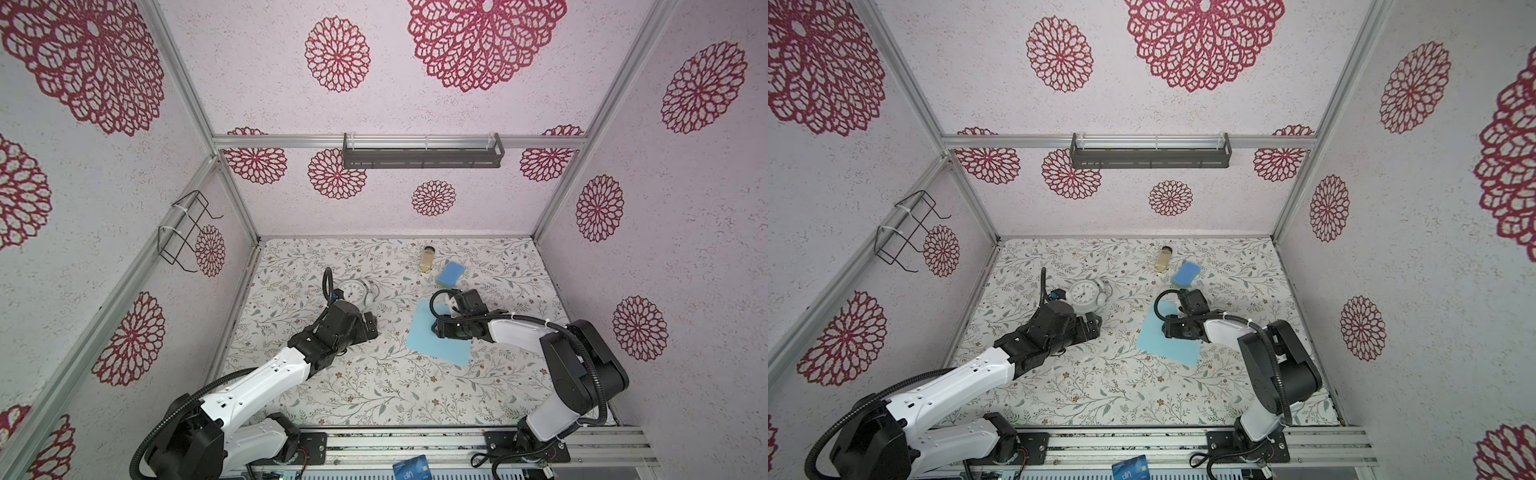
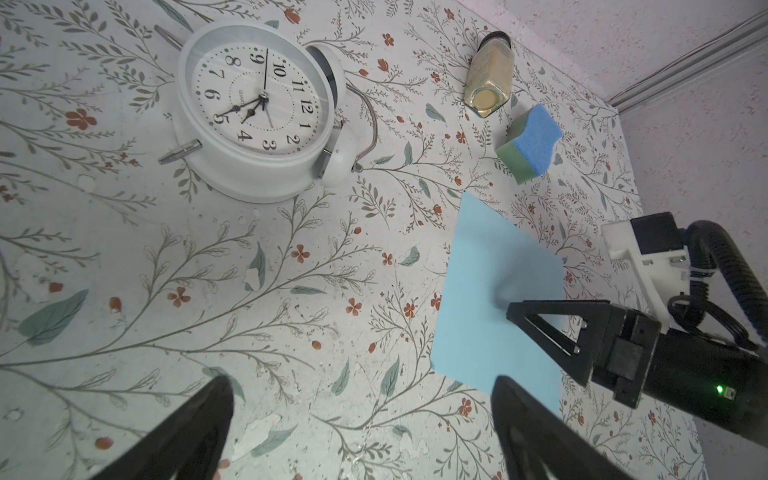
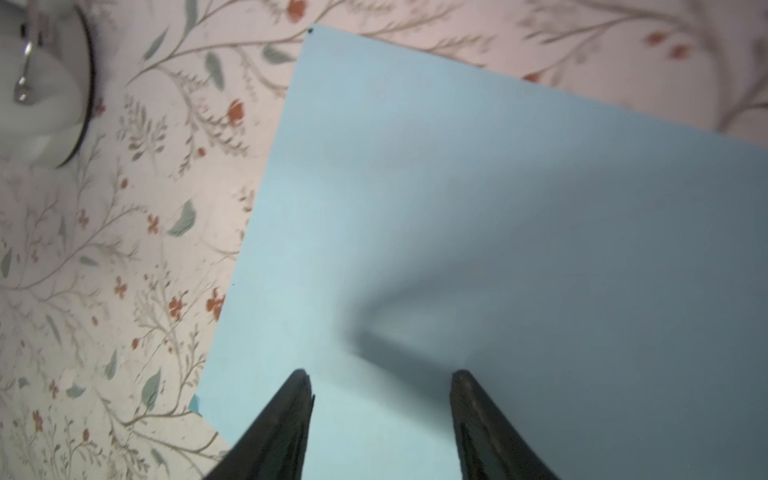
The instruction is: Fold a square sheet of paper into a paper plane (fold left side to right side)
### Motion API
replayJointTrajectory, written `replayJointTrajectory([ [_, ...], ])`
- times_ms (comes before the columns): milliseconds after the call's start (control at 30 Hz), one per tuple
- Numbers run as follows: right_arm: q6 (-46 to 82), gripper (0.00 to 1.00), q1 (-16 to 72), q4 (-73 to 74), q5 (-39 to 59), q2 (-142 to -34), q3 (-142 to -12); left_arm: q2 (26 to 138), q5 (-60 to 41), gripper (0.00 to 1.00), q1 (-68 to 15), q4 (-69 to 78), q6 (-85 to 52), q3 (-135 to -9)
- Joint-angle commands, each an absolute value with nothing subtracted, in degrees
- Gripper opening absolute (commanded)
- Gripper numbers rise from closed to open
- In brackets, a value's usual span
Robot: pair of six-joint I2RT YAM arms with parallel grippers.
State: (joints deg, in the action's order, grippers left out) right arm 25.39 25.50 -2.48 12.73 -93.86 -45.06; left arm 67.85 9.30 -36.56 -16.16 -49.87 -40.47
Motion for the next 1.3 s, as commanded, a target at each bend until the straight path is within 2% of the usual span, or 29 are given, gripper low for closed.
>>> replayJointTrajectory([
  [0,25.0,0.57,29.7,-8.0,16.2,-96.1,-42.8,69.0,8.8,0.99,-37.7,-15.4,-51.9,-41.7],
  [200,24.7,0.58,31.3,-11.5,18.2,-92.9,-48.9,73.2,5.8,0.98,-38.9,-11.7,-53.0,-41.6],
  [333,25.2,0.60,30.0,-16.2,14.8,-88.6,-52.9,78.6,2.9,0.88,-40.0,-9.2,-51.5,-44.0],
  [367,25.6,0.61,29.2,-17.0,13.9,-87.5,-53.1,80.4,2.0,0.83,-40.1,-8.9,-50.9,-45.0],
  [533,27.6,0.64,21.9,-16.8,12.5,-83.2,-50.0,90.0,-2.8,0.37,-41.2,-6.7,-47.7,-50.7],
  [567,27.9,0.65,19.8,-16.6,13.3,-83.0,-49.1,91.8,-3.6,0.29,-41.4,-6.6,-47.3,-52.1],
  [633,27.6,0.65,16.7,-16.5,14.9,-83.3,-47.9,95.6,-4.3,0.22,-41.9,-6.8,-46.3,-54.7],
  [833,25.1,0.66,13.3,-17.4,14.4,-85.4,-45.8,103.2,-4.7,0.15,-43.6,-7.9,-44.5,-60.2],
  [1267,26.0,0.67,13.2,-13.1,15.7,-89.2,-42.2,107.3,-2.4,0.12,-46.7,-5.5,-46.3,-56.8],
])
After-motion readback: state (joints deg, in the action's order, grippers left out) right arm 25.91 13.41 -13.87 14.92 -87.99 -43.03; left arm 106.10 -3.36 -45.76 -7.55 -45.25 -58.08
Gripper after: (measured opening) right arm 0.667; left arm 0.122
